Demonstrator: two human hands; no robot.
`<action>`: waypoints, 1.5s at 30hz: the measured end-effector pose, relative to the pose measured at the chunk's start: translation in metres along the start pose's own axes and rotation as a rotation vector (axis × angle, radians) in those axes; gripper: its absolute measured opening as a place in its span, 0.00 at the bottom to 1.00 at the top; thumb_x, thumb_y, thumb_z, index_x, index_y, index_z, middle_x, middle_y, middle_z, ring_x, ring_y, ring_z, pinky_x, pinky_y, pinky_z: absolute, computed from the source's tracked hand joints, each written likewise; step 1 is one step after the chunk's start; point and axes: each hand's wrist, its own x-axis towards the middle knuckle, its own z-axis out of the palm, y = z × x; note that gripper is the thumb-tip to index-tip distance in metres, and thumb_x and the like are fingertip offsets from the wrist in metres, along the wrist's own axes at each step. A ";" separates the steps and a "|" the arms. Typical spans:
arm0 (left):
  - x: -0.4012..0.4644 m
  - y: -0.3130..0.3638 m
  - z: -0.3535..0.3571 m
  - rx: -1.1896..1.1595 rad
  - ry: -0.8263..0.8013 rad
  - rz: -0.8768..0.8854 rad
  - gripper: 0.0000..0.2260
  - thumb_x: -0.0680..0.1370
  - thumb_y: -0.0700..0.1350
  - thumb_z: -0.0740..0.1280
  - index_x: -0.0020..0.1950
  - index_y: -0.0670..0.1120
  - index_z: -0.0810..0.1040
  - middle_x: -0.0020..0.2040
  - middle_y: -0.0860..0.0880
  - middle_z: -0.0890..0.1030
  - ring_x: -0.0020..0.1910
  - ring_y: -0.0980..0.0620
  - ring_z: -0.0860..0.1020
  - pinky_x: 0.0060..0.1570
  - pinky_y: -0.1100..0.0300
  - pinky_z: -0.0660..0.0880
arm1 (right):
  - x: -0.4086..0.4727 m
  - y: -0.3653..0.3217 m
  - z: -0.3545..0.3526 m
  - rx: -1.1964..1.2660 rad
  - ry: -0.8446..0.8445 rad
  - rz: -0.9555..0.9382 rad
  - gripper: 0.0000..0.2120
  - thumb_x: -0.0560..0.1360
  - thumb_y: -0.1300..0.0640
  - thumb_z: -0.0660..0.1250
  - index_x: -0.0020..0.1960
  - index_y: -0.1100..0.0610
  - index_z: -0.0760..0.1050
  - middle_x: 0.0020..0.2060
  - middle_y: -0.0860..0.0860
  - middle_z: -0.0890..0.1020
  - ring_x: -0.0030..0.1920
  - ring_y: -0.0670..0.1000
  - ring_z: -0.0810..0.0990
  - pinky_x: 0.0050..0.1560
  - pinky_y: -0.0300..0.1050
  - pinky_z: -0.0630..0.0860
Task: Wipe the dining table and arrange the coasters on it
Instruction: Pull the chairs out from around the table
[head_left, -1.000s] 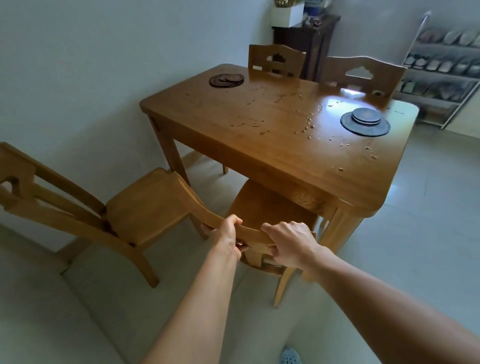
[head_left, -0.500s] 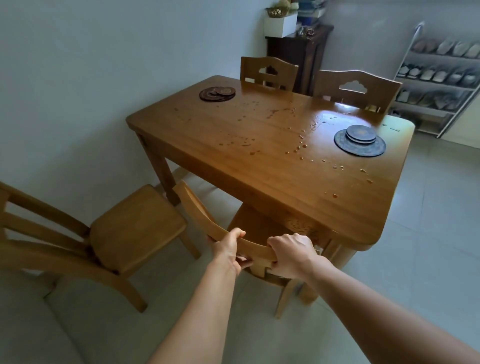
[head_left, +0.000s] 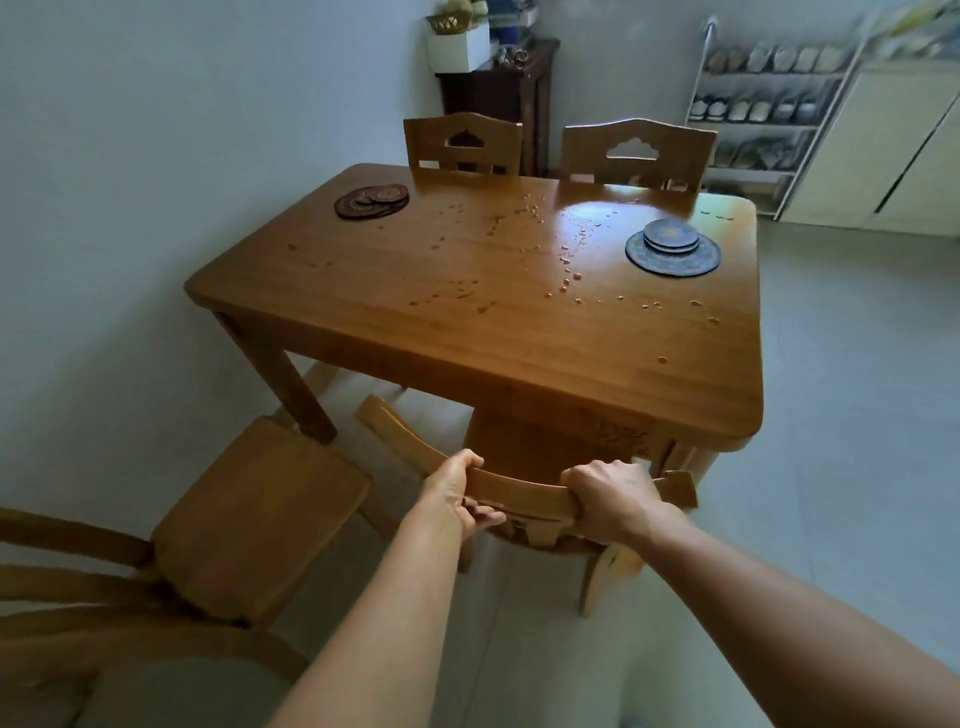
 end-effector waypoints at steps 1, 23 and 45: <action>0.003 0.002 -0.001 -0.006 -0.012 0.005 0.13 0.78 0.43 0.67 0.60 0.41 0.72 0.58 0.37 0.75 0.55 0.36 0.75 0.58 0.39 0.76 | -0.001 -0.001 0.000 -0.019 0.013 0.020 0.10 0.72 0.53 0.69 0.52 0.47 0.76 0.45 0.46 0.82 0.45 0.51 0.82 0.43 0.46 0.77; 0.051 0.055 0.035 -0.001 -0.105 -0.010 0.15 0.77 0.39 0.68 0.62 0.40 0.71 0.59 0.37 0.76 0.60 0.37 0.75 0.62 0.39 0.73 | 0.051 0.017 -0.028 0.007 -0.032 0.177 0.08 0.72 0.47 0.68 0.48 0.47 0.74 0.43 0.47 0.80 0.45 0.51 0.81 0.48 0.48 0.77; -0.010 0.080 0.008 -0.020 0.002 0.320 0.24 0.80 0.49 0.64 0.75 0.47 0.63 0.72 0.43 0.69 0.71 0.41 0.68 0.68 0.45 0.67 | 0.066 -0.033 -0.073 0.903 0.261 0.113 0.11 0.80 0.48 0.63 0.55 0.53 0.80 0.47 0.48 0.83 0.48 0.47 0.82 0.49 0.44 0.79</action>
